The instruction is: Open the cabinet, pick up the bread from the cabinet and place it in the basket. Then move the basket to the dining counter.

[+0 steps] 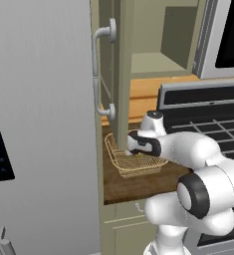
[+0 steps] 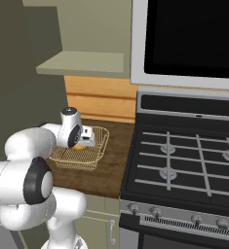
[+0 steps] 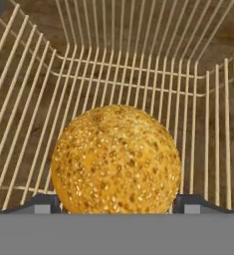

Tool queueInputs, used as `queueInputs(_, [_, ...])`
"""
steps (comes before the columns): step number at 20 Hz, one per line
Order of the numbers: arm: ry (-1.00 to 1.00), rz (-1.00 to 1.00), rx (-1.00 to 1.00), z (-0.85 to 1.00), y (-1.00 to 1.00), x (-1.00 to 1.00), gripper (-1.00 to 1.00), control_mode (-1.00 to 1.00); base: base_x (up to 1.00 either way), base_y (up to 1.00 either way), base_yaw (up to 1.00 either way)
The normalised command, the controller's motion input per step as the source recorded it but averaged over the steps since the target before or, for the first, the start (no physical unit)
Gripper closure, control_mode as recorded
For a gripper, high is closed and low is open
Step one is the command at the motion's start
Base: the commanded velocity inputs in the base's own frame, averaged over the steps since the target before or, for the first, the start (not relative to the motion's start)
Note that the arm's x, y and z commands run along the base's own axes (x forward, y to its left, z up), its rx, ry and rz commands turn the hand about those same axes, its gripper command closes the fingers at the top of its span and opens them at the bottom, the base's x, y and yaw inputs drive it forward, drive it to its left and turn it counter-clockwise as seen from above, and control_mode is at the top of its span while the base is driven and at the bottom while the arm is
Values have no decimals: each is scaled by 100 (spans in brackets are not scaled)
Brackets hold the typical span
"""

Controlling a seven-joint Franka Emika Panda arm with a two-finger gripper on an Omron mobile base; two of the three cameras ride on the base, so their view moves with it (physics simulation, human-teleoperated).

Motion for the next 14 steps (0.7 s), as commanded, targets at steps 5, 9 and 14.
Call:
queueInputs(5, [3,4,0,-28,2,41,100,-100,0,0,0])
queueInputs(9, [1,4,0,-38,0,27,100,-100,0,0,0])
queueInputs(14, [0,4,0,-34,1,23,100,-100,0,0,0])
